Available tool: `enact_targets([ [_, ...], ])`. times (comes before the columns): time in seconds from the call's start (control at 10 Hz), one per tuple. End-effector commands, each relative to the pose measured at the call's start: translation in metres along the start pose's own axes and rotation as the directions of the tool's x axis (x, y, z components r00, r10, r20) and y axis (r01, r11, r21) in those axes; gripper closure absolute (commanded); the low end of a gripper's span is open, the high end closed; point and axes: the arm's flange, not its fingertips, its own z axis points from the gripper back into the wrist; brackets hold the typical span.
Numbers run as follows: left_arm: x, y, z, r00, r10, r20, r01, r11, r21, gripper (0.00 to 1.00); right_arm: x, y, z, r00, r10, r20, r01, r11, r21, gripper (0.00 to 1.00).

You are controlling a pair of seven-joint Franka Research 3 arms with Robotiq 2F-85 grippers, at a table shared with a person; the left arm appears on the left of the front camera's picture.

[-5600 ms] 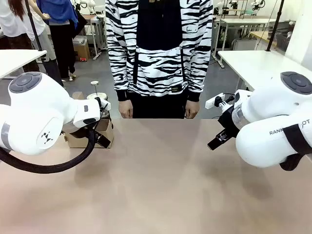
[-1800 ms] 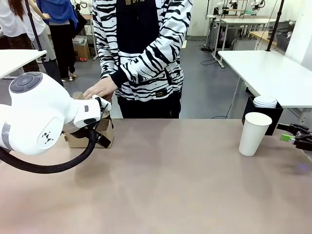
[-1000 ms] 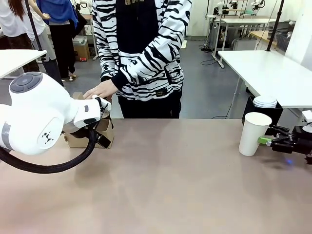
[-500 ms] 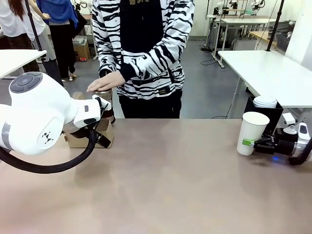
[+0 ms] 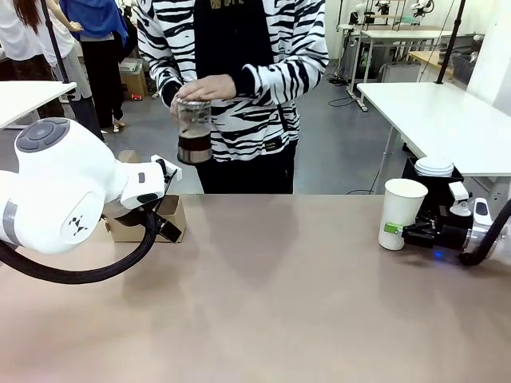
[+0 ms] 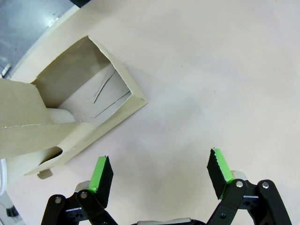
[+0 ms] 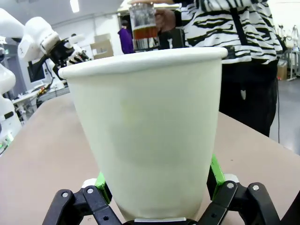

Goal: Pour a drink into a cup and package it in a carrier.
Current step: Pick up the 600 ml Paper Cup and place it in the middle top area of the table.

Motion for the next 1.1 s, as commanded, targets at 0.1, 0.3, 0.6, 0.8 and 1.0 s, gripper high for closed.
enact_targets([
  [0.1,0.000,0.000,0.000,1.000,0.001,0.001,-0.001,1.000,-0.002,0.00,0.000,0.000,0.000,1.000,0.003,0.000,-0.003,1.000,0.001,0.20],
  [0.3,0.000,0.000,0.000,1.000,0.001,0.001,-0.001,1.000,-0.002,0.00,0.000,0.000,0.000,1.000,0.003,0.000,-0.003,1.000,0.001,0.20],
  [0.6,0.000,0.000,0.000,1.000,0.001,0.001,-0.001,1.000,-0.002,0.00,0.048,0.018,-0.020,0.999,0.051,-0.008,-0.051,0.998,-0.046,0.19],
  [0.8,0.000,0.000,0.000,1.000,0.001,0.001,-0.001,1.000,-0.002,0.00,0.081,0.013,-0.061,0.998,0.053,-0.037,-0.055,0.996,-0.070,0.19],
  [1.0,0.000,0.000,0.000,1.000,0.001,0.001,-0.001,1.000,-0.002,0.00,0.091,-0.008,-0.113,0.998,0.031,-0.050,-0.035,0.995,-0.096,0.19],
])
